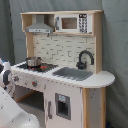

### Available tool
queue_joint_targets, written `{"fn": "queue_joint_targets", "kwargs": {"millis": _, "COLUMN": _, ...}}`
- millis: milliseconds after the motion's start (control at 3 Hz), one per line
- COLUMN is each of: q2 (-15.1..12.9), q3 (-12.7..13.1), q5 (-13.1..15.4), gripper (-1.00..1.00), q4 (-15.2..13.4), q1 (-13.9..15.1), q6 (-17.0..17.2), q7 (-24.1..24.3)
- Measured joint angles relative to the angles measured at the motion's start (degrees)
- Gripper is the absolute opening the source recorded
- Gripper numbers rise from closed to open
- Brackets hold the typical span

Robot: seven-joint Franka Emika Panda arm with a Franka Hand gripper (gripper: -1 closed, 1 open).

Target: Play with the kitchen

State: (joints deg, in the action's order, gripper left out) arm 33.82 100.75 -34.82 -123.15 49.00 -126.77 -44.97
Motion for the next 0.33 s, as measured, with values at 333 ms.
{"fn": "queue_joint_targets", "kwargs": {"millis": 333, "q2": 0.17, "q3": -3.54, "q5": 0.0, "gripper": 1.0, "q4": -2.28, "q1": -4.1, "q6": 0.04, "q7": 0.39}}
